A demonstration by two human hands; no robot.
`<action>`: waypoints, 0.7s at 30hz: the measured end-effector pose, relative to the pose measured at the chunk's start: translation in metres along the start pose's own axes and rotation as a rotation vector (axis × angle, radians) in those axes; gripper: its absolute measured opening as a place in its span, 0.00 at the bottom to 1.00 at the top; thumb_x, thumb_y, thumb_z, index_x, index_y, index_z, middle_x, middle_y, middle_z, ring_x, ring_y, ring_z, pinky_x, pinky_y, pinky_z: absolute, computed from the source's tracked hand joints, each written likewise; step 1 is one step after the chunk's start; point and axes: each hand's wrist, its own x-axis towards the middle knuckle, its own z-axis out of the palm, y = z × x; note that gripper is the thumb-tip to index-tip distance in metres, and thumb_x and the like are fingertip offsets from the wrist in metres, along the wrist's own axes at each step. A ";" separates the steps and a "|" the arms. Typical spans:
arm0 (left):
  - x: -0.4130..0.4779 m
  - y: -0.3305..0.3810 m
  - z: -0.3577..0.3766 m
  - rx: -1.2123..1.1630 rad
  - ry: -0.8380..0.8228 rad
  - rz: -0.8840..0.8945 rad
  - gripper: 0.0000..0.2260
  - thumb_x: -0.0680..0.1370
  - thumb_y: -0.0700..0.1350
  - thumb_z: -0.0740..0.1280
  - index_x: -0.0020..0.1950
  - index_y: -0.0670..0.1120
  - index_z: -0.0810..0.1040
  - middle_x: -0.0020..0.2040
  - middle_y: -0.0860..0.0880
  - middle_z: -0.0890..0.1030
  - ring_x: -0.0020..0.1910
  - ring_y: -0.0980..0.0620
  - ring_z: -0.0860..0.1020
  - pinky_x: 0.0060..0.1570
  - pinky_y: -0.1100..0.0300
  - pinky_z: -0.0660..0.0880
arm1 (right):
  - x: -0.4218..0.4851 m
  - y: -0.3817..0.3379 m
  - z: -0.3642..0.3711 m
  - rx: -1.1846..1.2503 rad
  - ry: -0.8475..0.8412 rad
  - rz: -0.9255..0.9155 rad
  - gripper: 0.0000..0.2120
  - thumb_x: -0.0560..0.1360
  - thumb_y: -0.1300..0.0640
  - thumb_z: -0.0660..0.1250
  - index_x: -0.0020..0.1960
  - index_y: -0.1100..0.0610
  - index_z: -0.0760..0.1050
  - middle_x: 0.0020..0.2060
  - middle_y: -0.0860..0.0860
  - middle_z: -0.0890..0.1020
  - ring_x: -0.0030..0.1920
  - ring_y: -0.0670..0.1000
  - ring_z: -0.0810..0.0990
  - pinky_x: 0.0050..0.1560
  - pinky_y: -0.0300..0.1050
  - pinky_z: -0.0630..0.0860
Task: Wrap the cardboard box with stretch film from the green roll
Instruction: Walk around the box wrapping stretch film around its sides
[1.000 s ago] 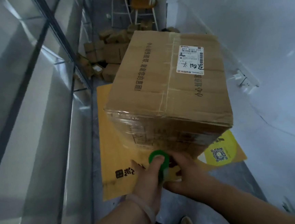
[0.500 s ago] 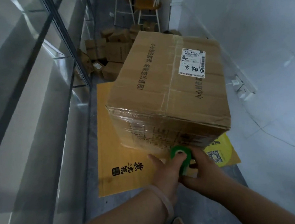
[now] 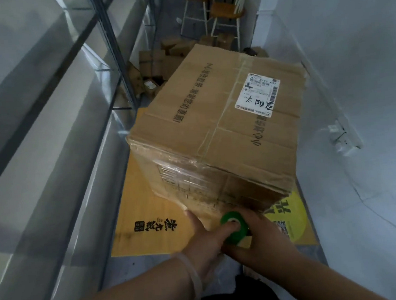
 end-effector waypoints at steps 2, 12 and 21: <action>0.002 -0.005 0.005 -0.023 0.040 0.030 0.56 0.73 0.39 0.74 0.75 0.64 0.28 0.54 0.43 0.82 0.56 0.42 0.80 0.65 0.42 0.73 | 0.004 0.012 -0.010 0.009 -0.161 -0.067 0.30 0.65 0.38 0.70 0.64 0.38 0.64 0.57 0.40 0.73 0.57 0.43 0.75 0.52 0.27 0.71; 0.001 -0.046 0.051 -0.379 0.276 0.146 0.57 0.59 0.49 0.76 0.74 0.74 0.41 0.73 0.47 0.69 0.66 0.43 0.74 0.52 0.51 0.75 | 0.034 0.045 -0.054 0.153 -0.709 -0.307 0.33 0.69 0.44 0.69 0.63 0.26 0.52 0.59 0.20 0.59 0.62 0.25 0.64 0.60 0.26 0.67; -0.011 -0.073 0.077 -0.572 0.297 0.315 0.57 0.57 0.46 0.76 0.76 0.71 0.47 0.75 0.43 0.68 0.68 0.40 0.73 0.56 0.51 0.74 | 0.026 0.057 -0.067 0.201 -0.795 -0.415 0.33 0.67 0.45 0.67 0.68 0.39 0.55 0.66 0.36 0.67 0.63 0.26 0.63 0.60 0.25 0.66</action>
